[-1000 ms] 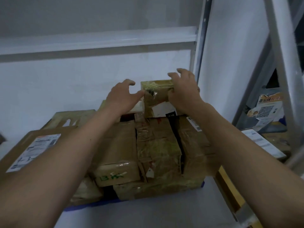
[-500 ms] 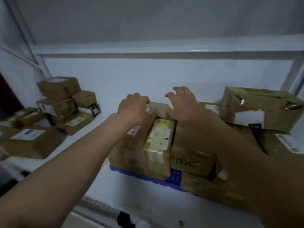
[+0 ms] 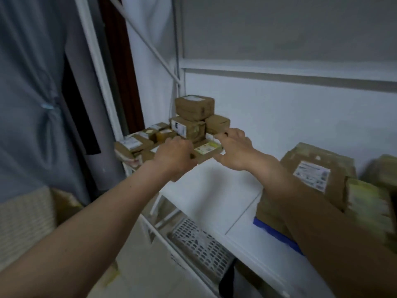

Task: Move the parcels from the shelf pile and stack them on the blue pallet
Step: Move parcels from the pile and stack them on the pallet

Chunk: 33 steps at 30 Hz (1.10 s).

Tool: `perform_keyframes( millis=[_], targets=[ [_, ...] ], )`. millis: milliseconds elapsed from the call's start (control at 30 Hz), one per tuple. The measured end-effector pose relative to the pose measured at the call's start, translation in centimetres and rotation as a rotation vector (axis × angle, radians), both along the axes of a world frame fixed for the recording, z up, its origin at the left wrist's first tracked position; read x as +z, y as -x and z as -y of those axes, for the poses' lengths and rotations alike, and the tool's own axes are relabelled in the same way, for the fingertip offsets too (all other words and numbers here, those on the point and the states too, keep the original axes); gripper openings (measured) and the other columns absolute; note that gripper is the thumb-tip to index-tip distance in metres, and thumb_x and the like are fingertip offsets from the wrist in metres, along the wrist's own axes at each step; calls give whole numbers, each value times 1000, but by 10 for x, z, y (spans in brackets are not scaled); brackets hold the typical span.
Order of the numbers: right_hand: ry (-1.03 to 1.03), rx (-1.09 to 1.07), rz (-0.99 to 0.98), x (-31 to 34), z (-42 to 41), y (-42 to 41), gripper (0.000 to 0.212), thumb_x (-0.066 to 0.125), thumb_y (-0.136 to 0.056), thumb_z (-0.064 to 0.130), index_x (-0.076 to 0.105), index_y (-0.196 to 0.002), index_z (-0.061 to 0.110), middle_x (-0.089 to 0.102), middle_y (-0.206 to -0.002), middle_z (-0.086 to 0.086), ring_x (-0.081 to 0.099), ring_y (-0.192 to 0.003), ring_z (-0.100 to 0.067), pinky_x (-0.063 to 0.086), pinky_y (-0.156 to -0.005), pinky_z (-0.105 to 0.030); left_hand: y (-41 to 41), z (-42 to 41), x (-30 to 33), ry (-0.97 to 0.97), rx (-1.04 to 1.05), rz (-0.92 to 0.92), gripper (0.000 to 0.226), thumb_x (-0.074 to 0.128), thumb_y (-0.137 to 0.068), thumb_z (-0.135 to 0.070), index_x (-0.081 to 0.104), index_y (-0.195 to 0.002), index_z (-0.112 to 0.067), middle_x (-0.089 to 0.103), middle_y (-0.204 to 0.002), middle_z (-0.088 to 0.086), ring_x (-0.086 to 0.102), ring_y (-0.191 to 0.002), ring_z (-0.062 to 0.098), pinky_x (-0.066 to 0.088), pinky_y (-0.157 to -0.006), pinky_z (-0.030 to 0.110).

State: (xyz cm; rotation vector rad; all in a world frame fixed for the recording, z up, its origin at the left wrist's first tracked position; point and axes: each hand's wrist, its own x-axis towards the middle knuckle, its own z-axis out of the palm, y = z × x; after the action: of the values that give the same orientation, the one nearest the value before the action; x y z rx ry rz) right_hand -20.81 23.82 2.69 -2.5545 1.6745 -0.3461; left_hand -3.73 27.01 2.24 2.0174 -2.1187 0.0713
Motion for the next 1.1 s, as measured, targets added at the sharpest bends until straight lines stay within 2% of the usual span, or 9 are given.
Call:
perform_keyframes(
  millis=[133,333,567,733,800,867,1000,1100],
  targets=[
    [-29,41,9,-17,8,-79,60,55,-89,39,34,-141,22,19,-151,-7,10,-140,-30,19,-113,-49,-77,-8,-16,-35,60,-10,49,59,-87,-44,54,-130,-23,53,-131,7,49,-118,28,45,-91,36],
    [-133,57,-39,-50,15,-156,66,55,-89,40,27,-146,22,14,-154,-7,7,-142,-31,18,-112,-48,-157,-7,-43,-90,83,-32,44,59,-86,-43,57,-125,-23,56,-125,6,51,-114,27,49,-88,39],
    [-182,-1,-79,-78,49,-186,63,56,-88,39,31,-143,19,21,-149,-9,13,-138,-33,24,-110,-48,-196,30,-69,-131,94,-81,45,61,-86,-47,60,-121,-19,56,-124,5,52,-113,25,50,-89,41],
    [-239,-61,-64,-103,91,-195,65,59,-86,39,32,-142,19,26,-146,-11,18,-137,-34,25,-111,-50,-208,75,-88,-184,89,-125,49,62,-85,-45,56,-126,-17,56,-124,4,54,-111,25,49,-89,40],
    [-267,-84,-72,-113,111,-198,68,60,-85,39,31,-143,18,30,-146,-10,25,-136,-33,27,-111,-49,-213,99,-94,-201,90,-175,53,65,-83,-43,53,-128,-19,56,-124,4,54,-111,24,49,-89,40],
    [-310,-127,-16,-124,133,-200,66,60,-85,37,33,-141,15,35,-143,-11,34,-131,-34,33,-107,-48,-219,129,-101,-228,91,-211,59,68,-80,-43,49,-132,-21,51,-132,6,48,-120,26,46,-96,41],
    [-378,-246,176,-141,173,-201,63,52,-89,37,31,-143,12,38,-141,-15,36,-129,-36,33,-106,-45,-227,188,-111,-283,114,-150,83,66,-81,-50,25,-149,-25,32,-150,9,29,-138,31,31,-109,45],
    [-421,-301,244,-150,199,-204,60,47,-94,40,34,-143,7,43,-139,-18,40,-128,-35,32,-105,-41,-229,224,-117,-312,153,-220,86,67,-79,-52,24,-148,-25,31,-151,6,42,-130,32,43,-102,48]
  ],
)
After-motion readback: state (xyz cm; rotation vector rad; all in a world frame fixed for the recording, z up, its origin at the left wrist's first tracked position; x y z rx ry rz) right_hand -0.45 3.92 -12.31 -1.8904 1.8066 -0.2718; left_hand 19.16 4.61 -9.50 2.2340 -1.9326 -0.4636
